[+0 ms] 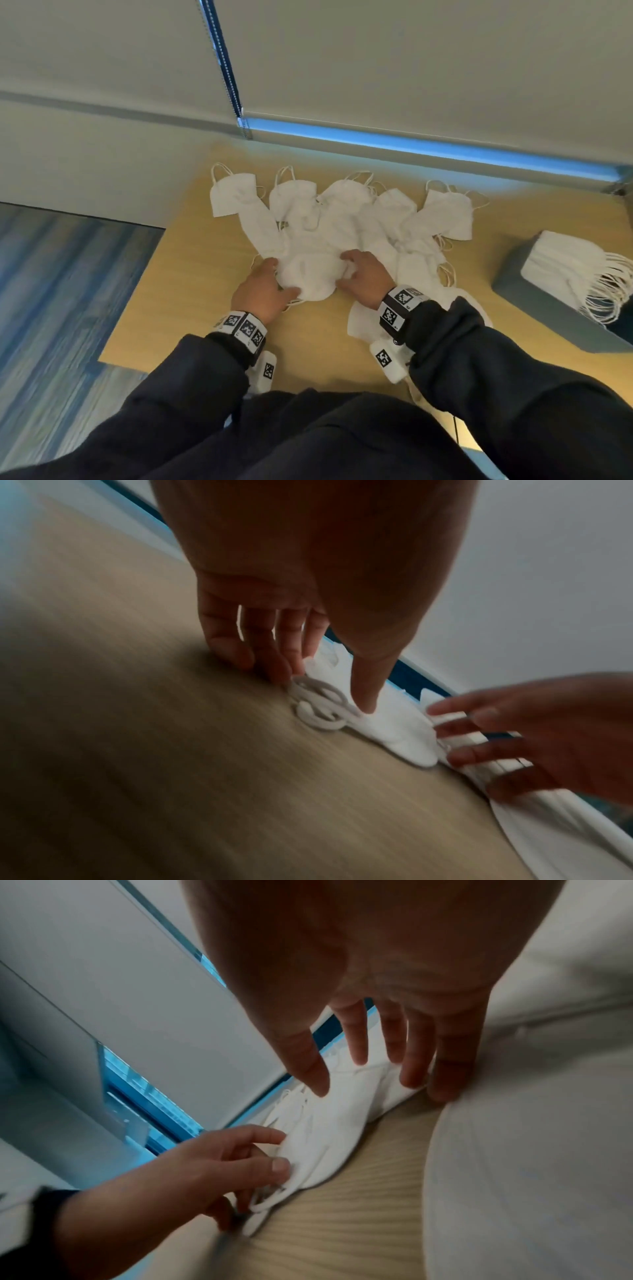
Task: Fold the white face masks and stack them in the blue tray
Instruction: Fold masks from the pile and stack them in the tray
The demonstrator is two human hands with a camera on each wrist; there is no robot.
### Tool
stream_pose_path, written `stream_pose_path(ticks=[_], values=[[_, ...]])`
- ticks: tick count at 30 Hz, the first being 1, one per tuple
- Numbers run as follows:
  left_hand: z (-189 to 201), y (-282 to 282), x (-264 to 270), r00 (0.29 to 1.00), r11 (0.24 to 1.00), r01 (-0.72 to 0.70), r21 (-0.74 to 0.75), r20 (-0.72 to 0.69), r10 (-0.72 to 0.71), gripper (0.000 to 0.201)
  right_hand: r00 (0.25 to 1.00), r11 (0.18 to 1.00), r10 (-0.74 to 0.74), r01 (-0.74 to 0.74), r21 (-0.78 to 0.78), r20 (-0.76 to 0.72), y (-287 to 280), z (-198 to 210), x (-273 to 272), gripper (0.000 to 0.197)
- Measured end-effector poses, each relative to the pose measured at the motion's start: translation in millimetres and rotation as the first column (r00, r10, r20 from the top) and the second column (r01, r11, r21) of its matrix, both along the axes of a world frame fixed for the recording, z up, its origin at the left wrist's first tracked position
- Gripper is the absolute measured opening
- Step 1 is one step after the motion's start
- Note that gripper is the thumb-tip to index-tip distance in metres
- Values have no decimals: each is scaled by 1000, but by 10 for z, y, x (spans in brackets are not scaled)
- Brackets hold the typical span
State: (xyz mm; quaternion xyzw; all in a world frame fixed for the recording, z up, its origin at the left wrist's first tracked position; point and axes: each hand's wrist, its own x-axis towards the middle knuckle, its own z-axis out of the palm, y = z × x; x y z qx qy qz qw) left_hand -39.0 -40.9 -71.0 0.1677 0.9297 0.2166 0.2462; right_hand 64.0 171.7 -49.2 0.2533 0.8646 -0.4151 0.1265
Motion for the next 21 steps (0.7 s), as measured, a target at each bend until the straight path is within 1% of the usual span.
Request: stream_pose_path(ticks=[2,4,6,8,9,10,11,12,13,14,15,16,17,18,19,20,21], values=[[1,18,-49,999,999,39,-38,-20,-40,76,998,997,-68,67,29,8,-81,-56,-173,69],[8,-13,-91,995,993,102,-56,5,-102,65,992,992,-119,117,53,37,-147,-79,-269,66],[27,-89,-113,985,982,173,-71,39,-171,57,992,988,-113,106,114,59,-201,-87,-283,47],[51,-195,-136,973,971,231,-62,32,-229,57,997,991,-47,40,128,55,-267,-59,-232,28],[86,-245,-144,968,967,252,-38,1,-252,61,1000,994,-3,0,110,26,-305,-32,-194,25],[108,-289,-161,959,961,276,3,-64,-275,67,999,995,45,-43,88,-17,-352,4,-158,23],[131,-325,-177,938,945,324,45,-145,-315,74,994,995,84,-81,55,-68,-405,44,-118,20],[157,-339,-200,897,913,402,73,-233,-376,77,988,995,103,-103,4,-115,-460,103,-91,18],[197,-332,-218,848,870,486,84,-287,-445,74,983,992,102,-112,-54,-154,-502,148,-82,17],[214,-313,-236,815,828,550,112,-289,-502,67,979,988,88,-110,-111,-183,-536,172,-87,16],[234,-286,-249,805,802,582,135,-239,-543,58,978,982,58,-92,-163,-201,-553,190,-108,13],[232,-264,-268,810,799,584,145,-172,-561,52,978,977,-1,-44,-210,-210,-552,191,-145,8],[227,-255,-299,834,819,552,156,-115,-540,49,974,975,-76,29,-219,-212,-524,164,-193,7],[215,-258,-343,878,860,477,184,-62,-474,49,968,978,-144,107,-179,-206,-471,120,-240,12],[210,-279,-394,924,898,373,232,-3,-383,49,966,981,-183,169,-91,-183,-404,77,-277,16],[204,-304,-456,958,923,251,292,59,-279,47,970,980,-195,200,14,-145,-327,24,-296,20],[179,-337,-525,977,929,124,349,121,-175,42,980,975,-179,188,115,-88,-254,-28,-304,26]])
